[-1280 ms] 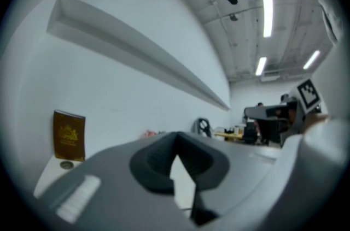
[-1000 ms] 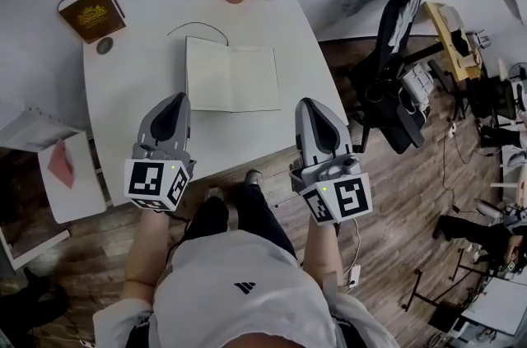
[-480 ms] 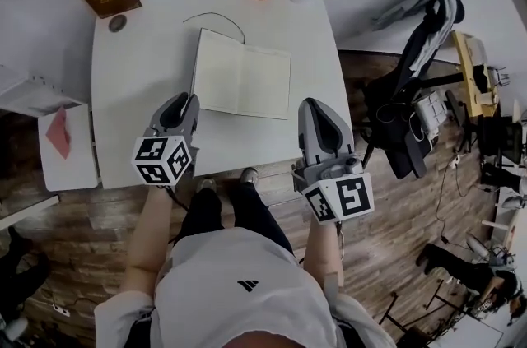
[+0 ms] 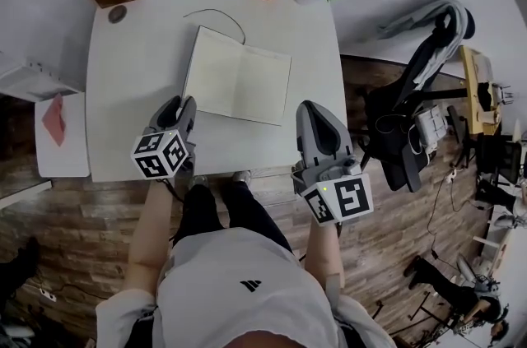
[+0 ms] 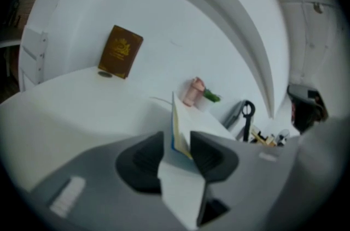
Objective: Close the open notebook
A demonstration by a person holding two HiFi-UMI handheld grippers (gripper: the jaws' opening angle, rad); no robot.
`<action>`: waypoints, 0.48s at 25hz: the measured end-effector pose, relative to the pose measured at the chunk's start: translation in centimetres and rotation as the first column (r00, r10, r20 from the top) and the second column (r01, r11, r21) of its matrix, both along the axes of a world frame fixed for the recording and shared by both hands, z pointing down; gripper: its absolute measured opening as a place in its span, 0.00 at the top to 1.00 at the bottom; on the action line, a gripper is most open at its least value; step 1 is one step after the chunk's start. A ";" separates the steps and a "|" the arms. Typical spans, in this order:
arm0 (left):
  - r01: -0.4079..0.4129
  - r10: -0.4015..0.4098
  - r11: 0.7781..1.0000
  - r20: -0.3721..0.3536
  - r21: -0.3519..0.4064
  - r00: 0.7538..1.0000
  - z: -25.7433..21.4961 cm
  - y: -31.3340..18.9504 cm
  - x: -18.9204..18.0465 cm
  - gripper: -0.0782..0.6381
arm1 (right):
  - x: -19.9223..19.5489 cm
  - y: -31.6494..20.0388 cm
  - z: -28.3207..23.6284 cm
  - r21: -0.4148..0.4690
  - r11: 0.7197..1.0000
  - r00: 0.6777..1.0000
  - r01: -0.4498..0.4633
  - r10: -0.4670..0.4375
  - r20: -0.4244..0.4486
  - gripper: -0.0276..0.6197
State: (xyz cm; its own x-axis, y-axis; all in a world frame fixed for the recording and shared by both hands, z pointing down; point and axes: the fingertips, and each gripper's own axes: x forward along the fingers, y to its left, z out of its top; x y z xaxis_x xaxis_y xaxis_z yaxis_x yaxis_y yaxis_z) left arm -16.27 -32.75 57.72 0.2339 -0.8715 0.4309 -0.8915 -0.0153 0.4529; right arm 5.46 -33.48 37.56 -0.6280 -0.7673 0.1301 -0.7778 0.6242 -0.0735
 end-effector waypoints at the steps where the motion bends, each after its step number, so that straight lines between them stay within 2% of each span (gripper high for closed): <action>1: 0.013 -0.013 1.000 -0.007 0.001 1.000 0.1 0.0 0.0 0.68 | 0.2 -0.1 0.1 -0.003 1.000 1.000 0.002 -0.002 -0.002 0.97; 3: 0.040 -0.040 0.999 -0.011 0.015 0.999 0.0 0.0 0.0 0.76 | 0.6 -0.2 0.4 -0.009 1.000 1.000 0.005 -0.006 -0.008 0.97; 6: 0.060 -0.060 0.997 0.002 0.050 0.998 -0.9 -0.1 0.2 0.81 | 1.2 -0.4 0.7 -0.013 1.000 1.000 0.011 -0.011 -0.011 0.97; 12: -0.025 0.022 0.986 0.022 0.167 1.000 -4.5 -0.3 3.3 0.87 | 2.6 -0.5 0.7 -0.010 1.000 1.000 0.014 -0.014 0.001 0.97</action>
